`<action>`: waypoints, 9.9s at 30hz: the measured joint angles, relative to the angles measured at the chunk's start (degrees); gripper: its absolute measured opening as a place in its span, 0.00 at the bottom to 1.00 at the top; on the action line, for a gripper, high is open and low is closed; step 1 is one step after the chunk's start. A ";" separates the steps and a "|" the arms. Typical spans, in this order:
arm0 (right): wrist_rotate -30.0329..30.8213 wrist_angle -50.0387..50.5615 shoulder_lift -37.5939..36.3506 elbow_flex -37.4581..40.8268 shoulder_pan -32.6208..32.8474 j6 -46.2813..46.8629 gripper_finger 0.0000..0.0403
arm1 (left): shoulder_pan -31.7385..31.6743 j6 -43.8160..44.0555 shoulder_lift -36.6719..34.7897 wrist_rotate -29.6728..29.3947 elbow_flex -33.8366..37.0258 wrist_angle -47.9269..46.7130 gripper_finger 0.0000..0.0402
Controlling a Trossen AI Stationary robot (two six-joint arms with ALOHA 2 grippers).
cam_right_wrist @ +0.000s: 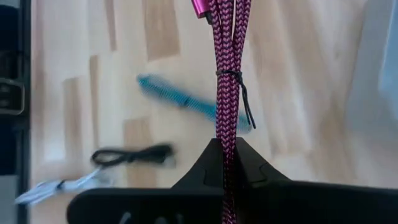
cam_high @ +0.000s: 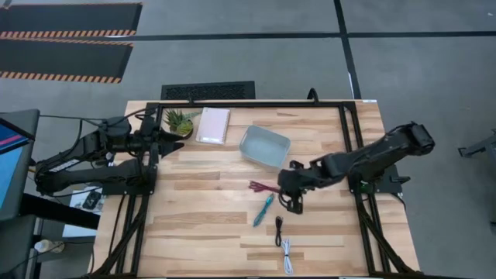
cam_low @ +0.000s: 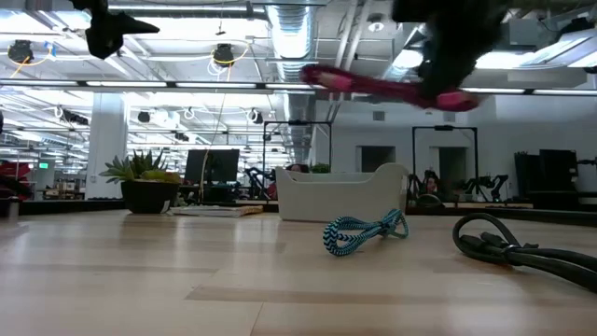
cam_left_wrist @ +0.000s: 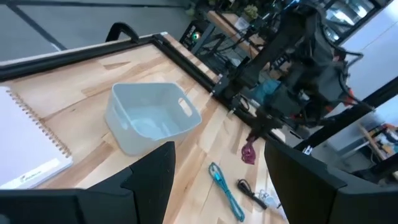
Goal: Pick and place USB-C Cables
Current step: Put the pink charger cable into the gray bin, then put the blue charger cable into the gray bin
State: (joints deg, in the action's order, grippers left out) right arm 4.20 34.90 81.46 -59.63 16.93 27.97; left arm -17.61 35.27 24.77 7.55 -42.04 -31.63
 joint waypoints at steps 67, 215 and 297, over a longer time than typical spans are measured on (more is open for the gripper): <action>19.94 -13.45 0.66 -13.52 -13.93 -22.77 0.08 | 12.72 -37.53 20.90 -6.25 -10.41 37.72 0.60; 0.20 11.44 23.16 -15.03 -31.76 -3.28 0.09 | 57.92 -9.23 39.41 -44.50 -13.62 16.80 0.60; 21.58 55.12 22.09 -47.11 14.01 26.72 0.35 | 36.47 -8.61 76.52 -26.47 -21.42 28.28 0.60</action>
State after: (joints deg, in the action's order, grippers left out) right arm 25.78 90.02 103.55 -106.74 30.94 54.69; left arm 18.86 26.66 101.30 -18.91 -63.46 -3.35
